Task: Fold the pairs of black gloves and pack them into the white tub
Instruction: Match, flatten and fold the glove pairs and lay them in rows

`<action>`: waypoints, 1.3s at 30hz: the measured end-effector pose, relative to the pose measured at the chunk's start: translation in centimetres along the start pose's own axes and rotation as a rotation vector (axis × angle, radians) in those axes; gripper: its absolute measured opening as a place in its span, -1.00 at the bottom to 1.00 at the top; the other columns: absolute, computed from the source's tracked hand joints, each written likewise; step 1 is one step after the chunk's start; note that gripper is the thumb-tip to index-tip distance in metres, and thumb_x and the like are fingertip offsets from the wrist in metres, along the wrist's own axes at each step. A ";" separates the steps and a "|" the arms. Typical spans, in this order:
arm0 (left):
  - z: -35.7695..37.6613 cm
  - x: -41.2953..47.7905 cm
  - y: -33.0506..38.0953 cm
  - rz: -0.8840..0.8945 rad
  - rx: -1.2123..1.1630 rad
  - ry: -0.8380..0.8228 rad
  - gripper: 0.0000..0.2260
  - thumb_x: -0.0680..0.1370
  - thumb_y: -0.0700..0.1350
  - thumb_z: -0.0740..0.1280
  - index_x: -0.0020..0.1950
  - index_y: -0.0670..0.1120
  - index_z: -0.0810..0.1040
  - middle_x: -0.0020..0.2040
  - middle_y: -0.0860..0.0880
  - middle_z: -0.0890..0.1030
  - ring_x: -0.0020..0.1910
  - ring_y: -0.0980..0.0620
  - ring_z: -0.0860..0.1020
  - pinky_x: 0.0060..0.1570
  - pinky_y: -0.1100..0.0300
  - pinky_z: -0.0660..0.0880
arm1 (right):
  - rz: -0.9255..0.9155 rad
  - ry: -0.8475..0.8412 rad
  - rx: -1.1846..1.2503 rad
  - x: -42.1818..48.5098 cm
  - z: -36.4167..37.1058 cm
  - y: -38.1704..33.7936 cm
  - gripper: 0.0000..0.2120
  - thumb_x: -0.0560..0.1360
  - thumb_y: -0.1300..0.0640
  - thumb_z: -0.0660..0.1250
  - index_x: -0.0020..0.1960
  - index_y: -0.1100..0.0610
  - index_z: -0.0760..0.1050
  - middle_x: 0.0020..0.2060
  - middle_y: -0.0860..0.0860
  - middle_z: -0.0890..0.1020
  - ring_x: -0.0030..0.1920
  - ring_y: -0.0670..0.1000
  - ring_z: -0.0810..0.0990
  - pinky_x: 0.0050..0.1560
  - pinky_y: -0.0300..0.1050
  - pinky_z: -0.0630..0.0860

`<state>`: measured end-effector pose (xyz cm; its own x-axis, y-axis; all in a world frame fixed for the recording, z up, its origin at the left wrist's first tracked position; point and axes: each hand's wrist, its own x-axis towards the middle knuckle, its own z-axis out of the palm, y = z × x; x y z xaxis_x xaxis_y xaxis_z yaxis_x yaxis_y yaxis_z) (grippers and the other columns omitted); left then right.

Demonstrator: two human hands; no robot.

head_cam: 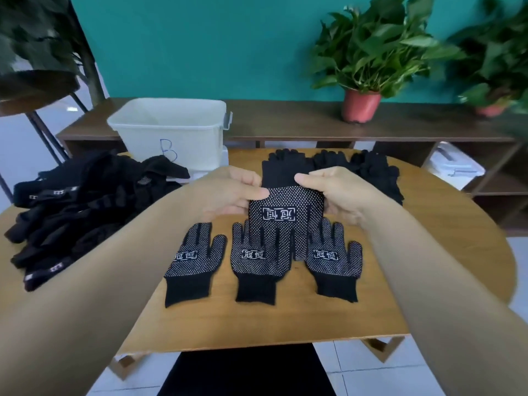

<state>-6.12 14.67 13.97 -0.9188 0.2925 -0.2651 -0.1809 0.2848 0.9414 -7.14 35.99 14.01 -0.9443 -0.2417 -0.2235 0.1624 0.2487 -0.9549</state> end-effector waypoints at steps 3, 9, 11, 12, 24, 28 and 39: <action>1.6 2.1 0.2 -0.007 -0.022 -0.062 -0.73 0.60 -0.20 0.34 0.24 -0.33 0.53 0.05 -0.08 0.72 0.00 0.02 0.69 0.03 0.20 0.59 | 0.026 0.055 0.018 0.3 -2.4 0.9 -0.73 0.59 0.09 0.32 0.04 0.32 0.59 -0.10 0.17 0.68 -0.07 0.12 0.61 0.06 0.01 0.56; 5.3 7.4 0.1 -0.009 -0.019 -0.043 -0.88 0.60 -0.18 0.35 0.09 -0.18 0.63 0.01 -0.07 0.73 0.01 -0.02 0.69 0.20 0.03 0.55 | 0.100 0.172 0.029 2.3 -6.9 3.4 -0.81 0.56 0.03 0.37 -0.01 0.16 0.64 -0.04 0.10 0.72 0.09 0.19 0.65 0.28 0.17 0.48; 6.1 9.4 0.3 -0.014 -0.011 -0.021 -0.89 0.60 -0.18 0.36 0.07 -0.14 0.65 0.00 -0.05 0.73 0.03 -0.02 0.69 0.22 0.01 0.55 | 0.124 0.217 0.051 3.3 -8.2 4.0 -0.82 0.55 0.03 0.38 0.03 0.13 0.62 -0.03 0.08 0.72 0.11 0.14 0.65 0.28 0.13 0.48; 6.4 10.4 0.5 -0.017 0.000 -0.012 -0.90 0.60 -0.17 0.36 0.07 -0.13 0.65 0.00 -0.05 0.73 0.03 -0.02 0.69 0.22 0.00 0.55 | 0.128 0.233 0.058 3.8 -8.7 4.1 -0.80 0.55 0.03 0.39 0.08 0.14 0.61 -0.03 0.07 0.72 0.11 0.12 0.65 0.27 0.12 0.49; 8.9 16.5 0.7 0.079 0.181 0.099 -0.84 0.57 -0.13 0.41 0.15 -0.08 0.65 0.11 0.08 0.65 0.03 0.16 0.60 0.00 0.23 0.51 | 0.016 0.318 -0.121 6.9 -12.7 6.9 -0.74 0.56 -0.03 0.35 -0.03 0.15 0.67 0.00 0.04 0.71 0.10 0.04 0.65 0.22 0.04 0.54; 10.1 15.4 -1.9 0.022 0.184 0.067 -0.80 0.58 -0.13 0.40 0.20 -0.08 0.63 0.15 0.05 0.64 0.05 0.18 0.59 0.13 0.21 0.51 | 0.079 0.279 -0.119 6.3 -12.0 10.2 -0.61 0.55 -0.08 0.35 0.03 0.28 0.63 0.05 0.20 0.68 0.07 0.18 0.65 0.25 0.12 0.52; 11.1 9.9 -4.4 0.164 0.399 0.026 -0.91 0.57 -0.13 0.40 -0.10 0.05 0.63 -0.11 0.17 0.69 -0.14 0.37 0.61 -0.12 0.56 0.42 | -0.092 0.281 -0.245 -0.6 -8.8 11.7 -0.55 0.57 0.11 0.35 -0.40 0.11 0.20 -0.51 -0.08 0.23 -0.48 -0.14 0.17 -0.44 -0.25 0.17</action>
<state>-10.52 26.43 4.91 -0.9336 0.3414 -0.1086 0.1131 0.5686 0.8148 -7.20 47.29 4.68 -0.9989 -0.0157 -0.0446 0.0323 0.4626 -0.8860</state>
